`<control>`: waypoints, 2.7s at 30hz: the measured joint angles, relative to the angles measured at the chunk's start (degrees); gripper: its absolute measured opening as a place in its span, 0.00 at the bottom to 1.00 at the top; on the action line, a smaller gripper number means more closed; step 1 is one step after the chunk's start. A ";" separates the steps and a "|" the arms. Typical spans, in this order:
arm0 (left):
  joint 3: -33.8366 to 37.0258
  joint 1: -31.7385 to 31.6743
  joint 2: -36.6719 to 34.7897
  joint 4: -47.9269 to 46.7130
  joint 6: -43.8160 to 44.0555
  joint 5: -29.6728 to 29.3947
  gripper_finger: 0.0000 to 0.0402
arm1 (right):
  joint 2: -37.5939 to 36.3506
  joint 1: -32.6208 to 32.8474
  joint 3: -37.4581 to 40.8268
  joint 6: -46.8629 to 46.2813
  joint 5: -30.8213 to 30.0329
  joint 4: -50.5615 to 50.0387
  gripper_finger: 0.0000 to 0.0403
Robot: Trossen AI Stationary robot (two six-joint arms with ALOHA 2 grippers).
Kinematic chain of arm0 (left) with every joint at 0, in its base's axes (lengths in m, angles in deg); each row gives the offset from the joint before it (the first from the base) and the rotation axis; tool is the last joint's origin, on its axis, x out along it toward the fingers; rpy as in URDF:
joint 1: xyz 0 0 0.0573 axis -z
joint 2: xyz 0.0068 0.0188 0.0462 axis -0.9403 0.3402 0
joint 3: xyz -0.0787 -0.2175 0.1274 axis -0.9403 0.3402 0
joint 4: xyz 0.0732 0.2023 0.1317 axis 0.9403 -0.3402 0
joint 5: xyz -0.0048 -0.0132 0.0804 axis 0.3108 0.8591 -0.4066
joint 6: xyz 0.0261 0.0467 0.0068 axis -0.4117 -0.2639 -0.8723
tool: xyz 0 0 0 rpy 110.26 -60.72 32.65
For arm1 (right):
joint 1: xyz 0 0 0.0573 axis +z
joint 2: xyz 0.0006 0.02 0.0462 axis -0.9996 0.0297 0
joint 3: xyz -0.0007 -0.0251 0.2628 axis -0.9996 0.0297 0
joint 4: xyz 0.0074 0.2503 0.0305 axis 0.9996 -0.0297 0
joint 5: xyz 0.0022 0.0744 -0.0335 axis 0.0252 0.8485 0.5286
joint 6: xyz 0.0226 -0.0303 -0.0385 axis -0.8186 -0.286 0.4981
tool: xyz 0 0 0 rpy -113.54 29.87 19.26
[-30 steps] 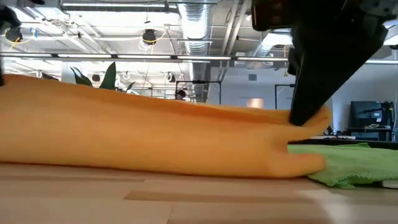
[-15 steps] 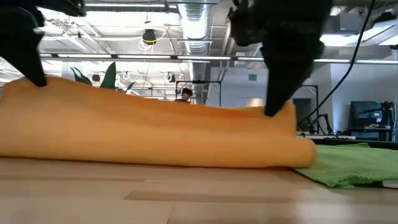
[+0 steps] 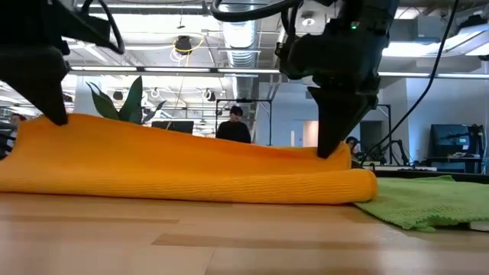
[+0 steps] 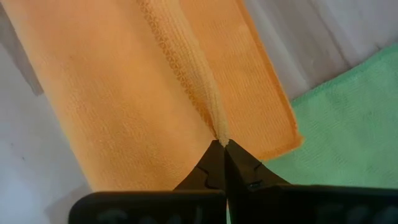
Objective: Roll microfiber towels into tight, uniform cylinder then place into a basket
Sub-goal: Fold the orange towel
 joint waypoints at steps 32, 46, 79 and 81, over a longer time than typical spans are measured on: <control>1.09 -0.32 0.00 -0.12 -1.32 -0.30 0.09 | 0.04 -1.94 0.04 0.90 -1.85 2.19 0.02; 1.09 -0.28 0.00 -3.76 -0.82 -0.30 0.25 | 0.07 -3.60 0.04 1.35 -1.26 2.34 0.03; 12.19 0.11 0.02 51.15 -25.04 -11.33 0.22 | -8.77 0.78 0.31 10.56 -8.06 -4.26 0.40; 13.26 -0.47 0.02 52.08 -24.00 -10.94 0.22 | -9.37 2.24 0.31 10.75 -10.11 -4.21 0.39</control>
